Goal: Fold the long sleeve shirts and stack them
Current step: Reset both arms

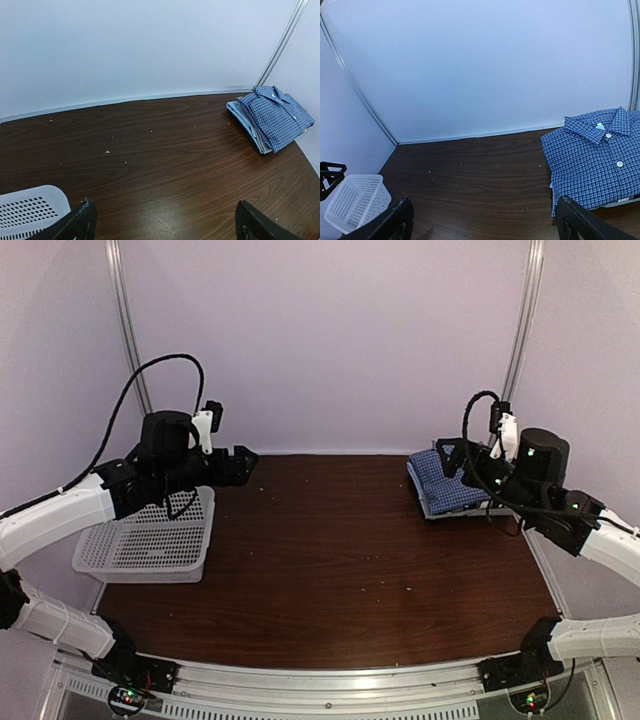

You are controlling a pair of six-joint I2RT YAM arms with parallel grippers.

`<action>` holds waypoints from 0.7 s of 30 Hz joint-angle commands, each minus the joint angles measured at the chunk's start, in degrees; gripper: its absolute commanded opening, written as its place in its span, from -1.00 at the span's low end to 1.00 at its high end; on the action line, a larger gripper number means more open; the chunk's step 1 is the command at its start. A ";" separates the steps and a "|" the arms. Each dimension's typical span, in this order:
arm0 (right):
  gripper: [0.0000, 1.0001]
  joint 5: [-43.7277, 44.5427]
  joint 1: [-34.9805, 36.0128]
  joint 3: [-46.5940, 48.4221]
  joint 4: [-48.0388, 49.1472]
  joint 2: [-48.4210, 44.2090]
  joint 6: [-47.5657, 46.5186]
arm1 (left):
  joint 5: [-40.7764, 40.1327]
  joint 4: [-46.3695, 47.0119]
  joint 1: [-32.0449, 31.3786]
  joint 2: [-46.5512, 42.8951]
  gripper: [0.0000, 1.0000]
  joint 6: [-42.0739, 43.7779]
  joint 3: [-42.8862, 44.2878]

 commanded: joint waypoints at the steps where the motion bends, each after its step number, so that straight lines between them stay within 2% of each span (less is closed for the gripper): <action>1: 1.00 1.64 0.14 -0.19 0.95 0.01 -0.58 | -0.79 3.08 -0.19 -0.42 0.95 0.91 0.58; 21: 1.00 1.69 0.09 -1.68 1.72 -0.81 -0.36 | -0.68 2.90 -0.19 -0.15 0.95 0.67 0.57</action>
